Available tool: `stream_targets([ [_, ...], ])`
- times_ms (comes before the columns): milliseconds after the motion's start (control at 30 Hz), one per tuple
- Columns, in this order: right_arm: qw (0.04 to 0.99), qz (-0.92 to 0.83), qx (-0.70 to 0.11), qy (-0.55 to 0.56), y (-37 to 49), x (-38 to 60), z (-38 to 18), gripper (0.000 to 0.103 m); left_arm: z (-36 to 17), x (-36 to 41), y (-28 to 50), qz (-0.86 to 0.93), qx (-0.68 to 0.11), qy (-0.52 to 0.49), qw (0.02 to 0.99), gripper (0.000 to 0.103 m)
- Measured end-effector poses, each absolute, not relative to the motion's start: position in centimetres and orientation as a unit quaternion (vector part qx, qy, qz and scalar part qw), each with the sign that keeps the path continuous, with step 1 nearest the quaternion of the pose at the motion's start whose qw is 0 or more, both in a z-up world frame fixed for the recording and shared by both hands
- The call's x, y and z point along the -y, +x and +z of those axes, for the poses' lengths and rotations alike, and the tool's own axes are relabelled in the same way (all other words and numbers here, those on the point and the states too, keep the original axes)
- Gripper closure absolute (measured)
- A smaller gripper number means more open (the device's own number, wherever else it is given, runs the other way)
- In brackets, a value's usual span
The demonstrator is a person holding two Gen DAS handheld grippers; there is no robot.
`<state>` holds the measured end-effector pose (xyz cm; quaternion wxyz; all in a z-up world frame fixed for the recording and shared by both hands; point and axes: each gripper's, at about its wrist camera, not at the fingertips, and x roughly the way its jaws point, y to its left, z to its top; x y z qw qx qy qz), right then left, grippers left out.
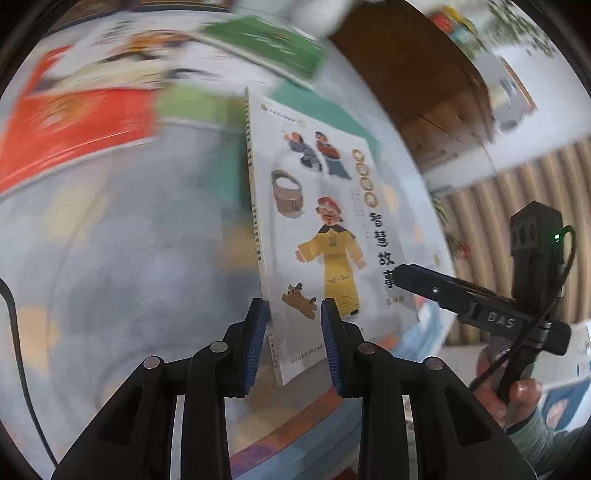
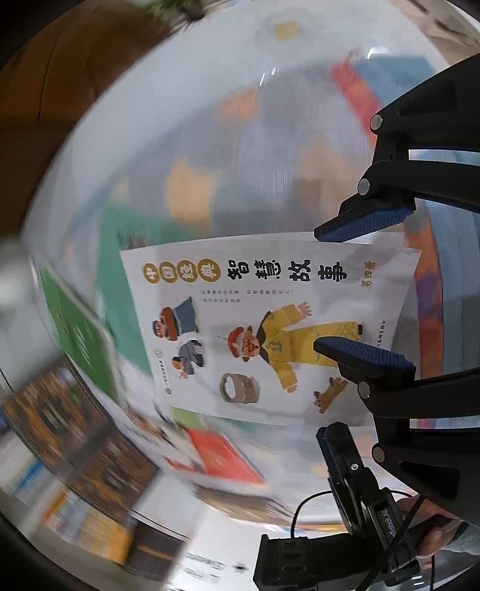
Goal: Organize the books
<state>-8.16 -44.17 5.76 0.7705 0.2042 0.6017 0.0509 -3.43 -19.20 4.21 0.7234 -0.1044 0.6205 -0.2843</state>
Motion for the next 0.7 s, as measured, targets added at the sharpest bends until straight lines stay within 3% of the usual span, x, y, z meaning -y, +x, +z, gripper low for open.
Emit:
stream_targets([
  [367, 0.762, 0.218, -0.603, 0.091, -2.8, 28.6, 4.9, 0.051, 2.5, 4.4, -6.6, -0.109, -0.608, -0.194, 0.762, 0.077],
  [700, 0.74, 0.237, -0.626, 0.065, -5.7, 27.8, 2.8, 0.052, 1.5, 4.2, -8.5, -0.064, -0.586, -0.236, 0.772, 0.077],
])
